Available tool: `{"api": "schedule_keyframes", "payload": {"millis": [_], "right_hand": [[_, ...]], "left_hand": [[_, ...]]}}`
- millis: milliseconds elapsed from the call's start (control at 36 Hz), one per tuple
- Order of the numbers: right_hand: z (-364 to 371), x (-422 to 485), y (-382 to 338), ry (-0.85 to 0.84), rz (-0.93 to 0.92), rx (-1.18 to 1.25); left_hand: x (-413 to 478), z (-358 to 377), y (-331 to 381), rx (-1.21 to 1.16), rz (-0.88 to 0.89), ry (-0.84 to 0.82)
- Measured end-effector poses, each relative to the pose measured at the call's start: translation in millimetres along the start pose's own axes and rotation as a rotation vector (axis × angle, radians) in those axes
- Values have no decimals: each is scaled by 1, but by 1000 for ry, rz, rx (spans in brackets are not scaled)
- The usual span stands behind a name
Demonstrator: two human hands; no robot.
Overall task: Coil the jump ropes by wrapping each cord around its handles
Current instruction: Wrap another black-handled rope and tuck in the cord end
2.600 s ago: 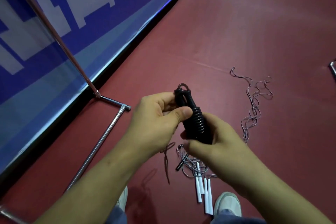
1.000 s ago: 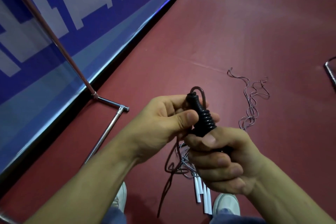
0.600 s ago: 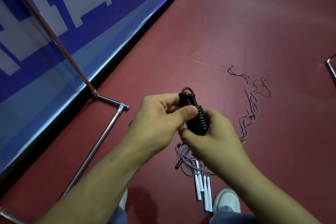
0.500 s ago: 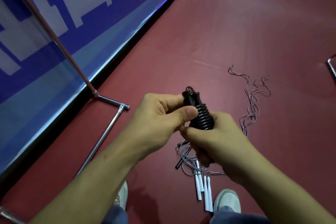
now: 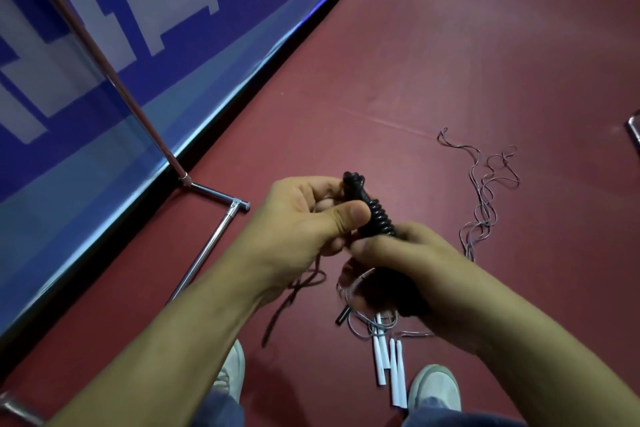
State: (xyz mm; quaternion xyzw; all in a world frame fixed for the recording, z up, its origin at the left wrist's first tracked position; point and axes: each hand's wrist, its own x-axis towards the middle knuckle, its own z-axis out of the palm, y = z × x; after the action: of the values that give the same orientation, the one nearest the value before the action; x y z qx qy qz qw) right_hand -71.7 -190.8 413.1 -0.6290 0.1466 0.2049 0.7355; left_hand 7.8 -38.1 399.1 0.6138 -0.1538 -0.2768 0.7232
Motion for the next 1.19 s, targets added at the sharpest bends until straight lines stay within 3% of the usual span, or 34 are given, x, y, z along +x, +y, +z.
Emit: {"api": "schedule_keyframes", "payload": {"millis": [56, 111, 222, 361, 583, 639, 806, 944, 1028, 1111, 1194], "right_hand": [[5, 3, 3, 198, -141, -333], [10, 4, 9, 305, -218, -514], [12, 3, 10, 339, -227, -437], [7, -8, -6, 69, -77, -33], [-8, -16, -7, -396, 74, 405], [-13, -15, -3, -446, 113, 451], [-3, -5, -9, -21, 69, -31], [7, 6, 8, 532, -188, -648], [20, 3, 16, 599, -194, -751], [19, 4, 13, 599, -200, -681], [11, 1, 4, 392, -190, -384]], "left_hand": [[0, 2, -3, 41, -25, 78], [0, 7, -6, 104, -27, 130], [-1, 12, -4, 134, 18, 143], [-3, 6, 2, 102, 66, 42], [-5, 2, 6, -184, 7, -219], [-5, 5, 5, -184, 3, -263], [-4, 4, -6, -110, -38, -58], [0, 7, -6, -38, -32, 148], [-1, 12, -10, -15, -13, 153], [-4, 9, -7, -28, 2, 67], [-6, 2, 0, -45, 24, -83]]}}
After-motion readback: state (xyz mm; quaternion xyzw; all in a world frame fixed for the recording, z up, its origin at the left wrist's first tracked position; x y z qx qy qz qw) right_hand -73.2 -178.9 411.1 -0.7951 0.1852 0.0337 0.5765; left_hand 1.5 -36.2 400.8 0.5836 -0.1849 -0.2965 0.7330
